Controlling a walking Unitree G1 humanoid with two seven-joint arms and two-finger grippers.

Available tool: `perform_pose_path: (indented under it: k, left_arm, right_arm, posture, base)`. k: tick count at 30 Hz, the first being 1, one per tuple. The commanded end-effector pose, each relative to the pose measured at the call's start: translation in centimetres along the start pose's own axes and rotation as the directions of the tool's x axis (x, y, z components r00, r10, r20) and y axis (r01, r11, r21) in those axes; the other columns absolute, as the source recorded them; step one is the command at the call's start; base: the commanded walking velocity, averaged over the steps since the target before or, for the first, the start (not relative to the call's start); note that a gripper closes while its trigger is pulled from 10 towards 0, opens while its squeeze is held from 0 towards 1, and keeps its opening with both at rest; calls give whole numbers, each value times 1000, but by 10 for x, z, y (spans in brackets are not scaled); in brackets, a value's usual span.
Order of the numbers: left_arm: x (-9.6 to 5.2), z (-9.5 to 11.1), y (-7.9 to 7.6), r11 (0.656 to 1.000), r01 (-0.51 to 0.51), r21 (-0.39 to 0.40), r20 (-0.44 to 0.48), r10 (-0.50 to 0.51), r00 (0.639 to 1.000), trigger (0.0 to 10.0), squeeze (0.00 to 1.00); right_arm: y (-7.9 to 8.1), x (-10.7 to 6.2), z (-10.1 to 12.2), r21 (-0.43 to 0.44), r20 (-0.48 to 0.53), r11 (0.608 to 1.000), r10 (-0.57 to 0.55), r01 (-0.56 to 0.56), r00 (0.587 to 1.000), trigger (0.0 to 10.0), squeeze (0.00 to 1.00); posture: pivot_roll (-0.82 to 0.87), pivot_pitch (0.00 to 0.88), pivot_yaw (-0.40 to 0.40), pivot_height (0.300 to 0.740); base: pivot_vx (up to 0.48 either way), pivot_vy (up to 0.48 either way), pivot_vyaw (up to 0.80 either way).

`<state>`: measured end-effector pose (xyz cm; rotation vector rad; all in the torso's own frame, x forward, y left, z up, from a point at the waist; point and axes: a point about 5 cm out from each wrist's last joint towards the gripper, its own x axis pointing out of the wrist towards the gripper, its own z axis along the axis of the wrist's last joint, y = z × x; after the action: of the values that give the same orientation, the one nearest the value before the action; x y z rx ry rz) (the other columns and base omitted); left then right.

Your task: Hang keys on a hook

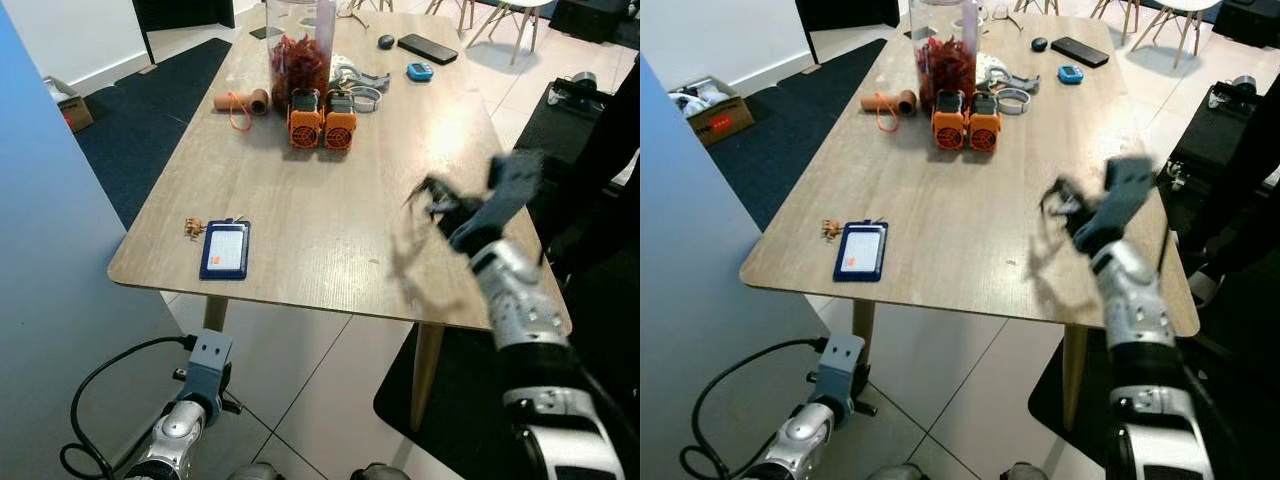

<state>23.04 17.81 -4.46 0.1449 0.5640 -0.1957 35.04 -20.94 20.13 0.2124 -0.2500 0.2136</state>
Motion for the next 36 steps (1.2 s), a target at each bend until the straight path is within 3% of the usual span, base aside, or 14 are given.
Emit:
perform_pose_path:
  k: [1,17,21,22,23,26,27,29,31,32,34,36]
  left_arm:
    - [-1,-5,-1,1000,3,-7,-24,-4,1000,10000,0]
    - [0,-4,-2,1000,11,-6,-28,-11,1000,10000,0]
    - [0,-4,-2,1000,11,-7,-27,-11,1000,10000,0]
    - [0,-4,-2,1000,11,-7,-27,-11,1000,10000,0]
    - [0,-4,-2,1000,10,-8,-26,-10,1000,10000,0]
    - [-1,-5,-1,1000,4,-10,-27,-4,1000,10000,0]
    - [-1,-5,-1,1000,4,-10,-27,-4,1000,10000,0]
    - [-2,-6,0,1000,1,-11,-28,-1,1000,10000,0]
    - [-2,-7,1,1000,-1,-12,-29,1,1000,10000,0]
    - [-2,-7,1,1000,-1,-12,-29,1,1000,10000,0]
    - [-3,-8,1,1000,-3,-11,-31,3,1000,10000,0]
    - [-3,-8,1,1000,-4,-11,-32,4,999,10000,0]
  right_arm:
    - [-5,-4,-1,11,3,1000,-24,24,1000,0,0]
    - [-26,-10,11,47,71,992,-118,115,990,0,0]
    - [-43,-16,20,40,122,976,-219,216,968,0,0]
    - [-54,-22,24,51,148,957,-290,286,945,0,0]
    - [-66,-28,28,68,171,932,-363,357,916,0,0]
    - [-128,-78,40,181,223,731,-682,658,697,0,0]
    - [-128,-78,40,181,223,731,-682,658,697,0,0]
    - [-155,-113,41,237,225,598,-800,765,556,0,0]
    - [-185,-163,37,301,194,414,-908,859,370,0,0]
    - [-185,-163,37,301,194,414,-908,859,370,0,0]
    - [-200,-206,27,326,153,264,-962,908,224,0,0]
    - [-204,-234,15,272,119,186,-980,944,159,0,0]
  posture:
    - [49,91,-11,740]
    - [46,91,-4,740]
    - [48,90,-5,740]
    - [49,88,-6,740]
    - [49,88,-6,740]
    - [52,87,-9,740]
    - [52,87,-9,740]
    - [53,81,-11,740]
    - [53,81,-11,740]
    - [53,81,-11,740]
    - [53,77,-12,740]
    - [53,74,-13,740]
  base:
    - [0,0,0]
    - [0,0,0]
    - [0,0,0]
    - [0,0,0]
    - [0,0,0]
    - [0,0,0]
    - [0,0,0]
    - [0,0,0]
    - [0,0,0]
    - [0,0,0]
    - [0,0,0]
    - [0,0,0]
